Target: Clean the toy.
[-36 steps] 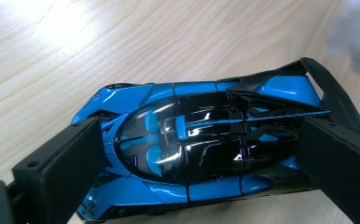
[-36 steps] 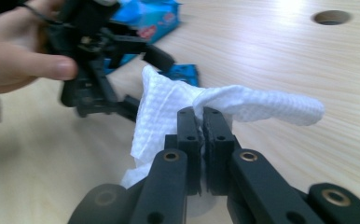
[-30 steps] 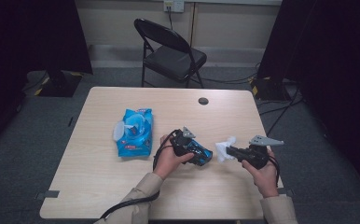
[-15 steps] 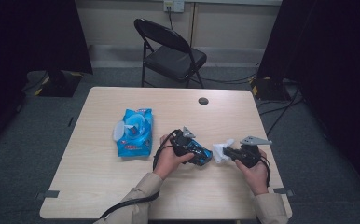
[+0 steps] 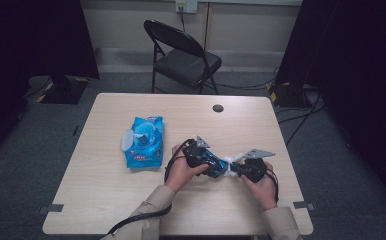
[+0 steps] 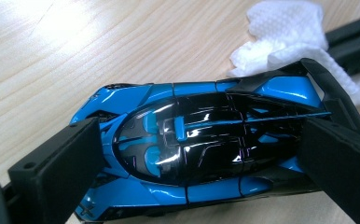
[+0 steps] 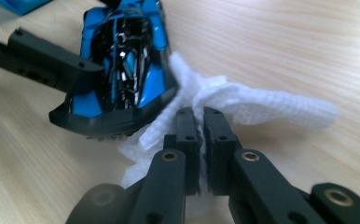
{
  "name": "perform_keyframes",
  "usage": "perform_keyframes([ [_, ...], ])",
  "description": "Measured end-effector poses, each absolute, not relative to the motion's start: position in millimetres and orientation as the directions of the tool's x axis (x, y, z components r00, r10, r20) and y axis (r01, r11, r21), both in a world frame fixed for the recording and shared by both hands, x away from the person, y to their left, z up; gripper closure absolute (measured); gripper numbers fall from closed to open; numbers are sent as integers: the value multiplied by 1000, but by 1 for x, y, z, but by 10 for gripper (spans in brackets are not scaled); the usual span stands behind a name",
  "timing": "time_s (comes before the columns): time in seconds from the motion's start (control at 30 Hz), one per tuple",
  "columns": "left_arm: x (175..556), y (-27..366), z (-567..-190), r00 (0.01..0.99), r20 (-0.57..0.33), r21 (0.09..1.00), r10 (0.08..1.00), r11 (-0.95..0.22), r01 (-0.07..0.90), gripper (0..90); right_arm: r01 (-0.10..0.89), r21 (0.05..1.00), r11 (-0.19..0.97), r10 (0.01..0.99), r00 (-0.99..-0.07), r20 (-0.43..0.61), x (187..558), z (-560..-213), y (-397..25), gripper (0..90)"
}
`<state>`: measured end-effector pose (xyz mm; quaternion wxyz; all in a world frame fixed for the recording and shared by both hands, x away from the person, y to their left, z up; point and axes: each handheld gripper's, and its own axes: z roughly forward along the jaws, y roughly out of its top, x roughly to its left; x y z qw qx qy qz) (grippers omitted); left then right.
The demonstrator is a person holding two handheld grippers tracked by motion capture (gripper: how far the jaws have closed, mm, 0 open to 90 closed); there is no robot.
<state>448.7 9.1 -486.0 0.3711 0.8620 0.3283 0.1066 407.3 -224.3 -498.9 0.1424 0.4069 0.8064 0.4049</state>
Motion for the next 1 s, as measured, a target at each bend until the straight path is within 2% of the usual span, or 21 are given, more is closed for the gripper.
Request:
perform_keyframes([
  [0.3,449,9,-486,762,-60,709,645,-510,488,0,524,761,383,741,-666,86,404,-501,-218,869],
  [1.0,449,9,-486,762,-60,711,645,-508,486,0,524,737,426,650,-745,154,386,-499,-214,873],
])
